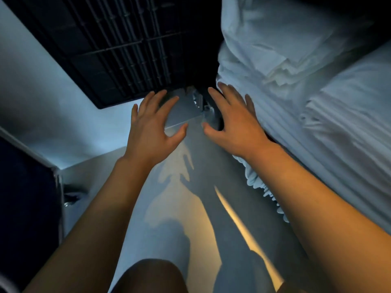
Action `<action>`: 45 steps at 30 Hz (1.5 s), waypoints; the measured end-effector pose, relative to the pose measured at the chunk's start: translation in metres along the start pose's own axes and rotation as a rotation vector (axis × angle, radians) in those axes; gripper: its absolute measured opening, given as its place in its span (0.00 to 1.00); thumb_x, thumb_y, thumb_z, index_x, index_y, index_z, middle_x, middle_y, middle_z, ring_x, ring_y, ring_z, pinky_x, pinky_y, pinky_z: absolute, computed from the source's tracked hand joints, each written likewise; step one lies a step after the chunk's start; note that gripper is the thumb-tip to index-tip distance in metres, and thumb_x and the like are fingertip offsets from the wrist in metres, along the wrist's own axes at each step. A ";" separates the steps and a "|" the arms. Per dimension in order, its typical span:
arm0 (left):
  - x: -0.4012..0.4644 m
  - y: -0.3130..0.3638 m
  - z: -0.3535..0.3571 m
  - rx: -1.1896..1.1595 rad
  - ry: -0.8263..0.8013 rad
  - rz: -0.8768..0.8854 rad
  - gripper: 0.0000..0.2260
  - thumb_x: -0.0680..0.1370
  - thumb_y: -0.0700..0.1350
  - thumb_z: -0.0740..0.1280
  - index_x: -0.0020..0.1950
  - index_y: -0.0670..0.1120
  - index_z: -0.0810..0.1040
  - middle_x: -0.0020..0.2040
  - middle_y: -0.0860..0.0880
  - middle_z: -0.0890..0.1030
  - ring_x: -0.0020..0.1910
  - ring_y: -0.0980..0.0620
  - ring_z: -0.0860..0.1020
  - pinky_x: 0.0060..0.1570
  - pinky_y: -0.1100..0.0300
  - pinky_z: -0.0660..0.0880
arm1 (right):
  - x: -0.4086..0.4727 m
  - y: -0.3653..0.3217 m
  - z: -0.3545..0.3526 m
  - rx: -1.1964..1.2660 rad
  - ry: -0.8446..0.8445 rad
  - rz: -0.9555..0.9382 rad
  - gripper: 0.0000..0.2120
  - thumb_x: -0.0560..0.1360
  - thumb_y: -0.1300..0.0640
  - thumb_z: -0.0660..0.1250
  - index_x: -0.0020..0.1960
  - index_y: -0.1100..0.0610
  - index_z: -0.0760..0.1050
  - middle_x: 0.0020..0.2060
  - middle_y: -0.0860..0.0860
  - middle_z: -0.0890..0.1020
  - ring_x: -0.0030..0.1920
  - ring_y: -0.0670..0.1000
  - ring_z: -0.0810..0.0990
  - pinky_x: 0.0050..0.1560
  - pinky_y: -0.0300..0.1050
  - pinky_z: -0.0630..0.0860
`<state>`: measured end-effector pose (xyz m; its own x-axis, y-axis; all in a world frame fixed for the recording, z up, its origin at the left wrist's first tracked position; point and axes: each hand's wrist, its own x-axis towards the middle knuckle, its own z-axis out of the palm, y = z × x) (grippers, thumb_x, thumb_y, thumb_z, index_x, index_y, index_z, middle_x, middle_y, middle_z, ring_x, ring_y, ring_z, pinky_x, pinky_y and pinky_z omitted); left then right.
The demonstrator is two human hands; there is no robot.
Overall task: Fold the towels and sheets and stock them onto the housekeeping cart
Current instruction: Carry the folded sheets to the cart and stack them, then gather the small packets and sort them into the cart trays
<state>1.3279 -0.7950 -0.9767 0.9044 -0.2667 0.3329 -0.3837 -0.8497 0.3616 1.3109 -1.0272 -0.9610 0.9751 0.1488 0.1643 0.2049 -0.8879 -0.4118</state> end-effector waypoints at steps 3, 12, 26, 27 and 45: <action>-0.011 -0.004 -0.002 0.010 -0.022 -0.053 0.30 0.78 0.64 0.63 0.78 0.55 0.68 0.80 0.49 0.65 0.81 0.45 0.59 0.75 0.35 0.58 | -0.006 -0.006 0.005 0.019 -0.060 0.025 0.40 0.76 0.37 0.62 0.83 0.49 0.53 0.83 0.51 0.53 0.83 0.53 0.49 0.80 0.63 0.45; -0.029 0.049 -0.051 -0.078 -0.153 -0.166 0.29 0.77 0.62 0.65 0.77 0.53 0.71 0.79 0.49 0.67 0.80 0.46 0.61 0.75 0.36 0.60 | -0.053 -0.048 -0.044 0.099 -0.107 0.204 0.40 0.77 0.40 0.66 0.83 0.51 0.56 0.83 0.51 0.54 0.82 0.54 0.51 0.79 0.64 0.49; 0.091 0.146 -0.343 -0.143 -0.091 -0.125 0.29 0.77 0.60 0.65 0.76 0.50 0.73 0.77 0.46 0.69 0.78 0.42 0.64 0.72 0.34 0.63 | 0.018 -0.215 -0.307 0.150 -0.018 0.196 0.37 0.78 0.36 0.64 0.81 0.50 0.59 0.82 0.51 0.57 0.81 0.53 0.54 0.78 0.64 0.55; 0.100 0.149 -0.367 -0.138 -0.080 -0.123 0.29 0.77 0.60 0.65 0.76 0.51 0.73 0.78 0.46 0.69 0.78 0.43 0.64 0.72 0.34 0.63 | 0.026 -0.229 -0.327 0.144 -0.007 0.182 0.37 0.78 0.36 0.63 0.81 0.50 0.59 0.82 0.51 0.58 0.81 0.54 0.55 0.78 0.64 0.56; 0.213 0.219 -0.738 0.069 0.288 0.008 0.26 0.78 0.59 0.64 0.75 0.53 0.73 0.78 0.49 0.69 0.77 0.46 0.65 0.75 0.40 0.63 | 0.130 -0.418 -0.638 0.028 0.246 -0.185 0.38 0.77 0.36 0.61 0.82 0.48 0.56 0.82 0.49 0.56 0.82 0.52 0.52 0.79 0.64 0.53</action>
<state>1.2992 -0.7021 -0.1838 0.8077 -0.1414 0.5725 -0.3679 -0.8795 0.3018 1.2981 -0.9148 -0.1954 0.8721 0.1937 0.4493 0.3823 -0.8429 -0.3786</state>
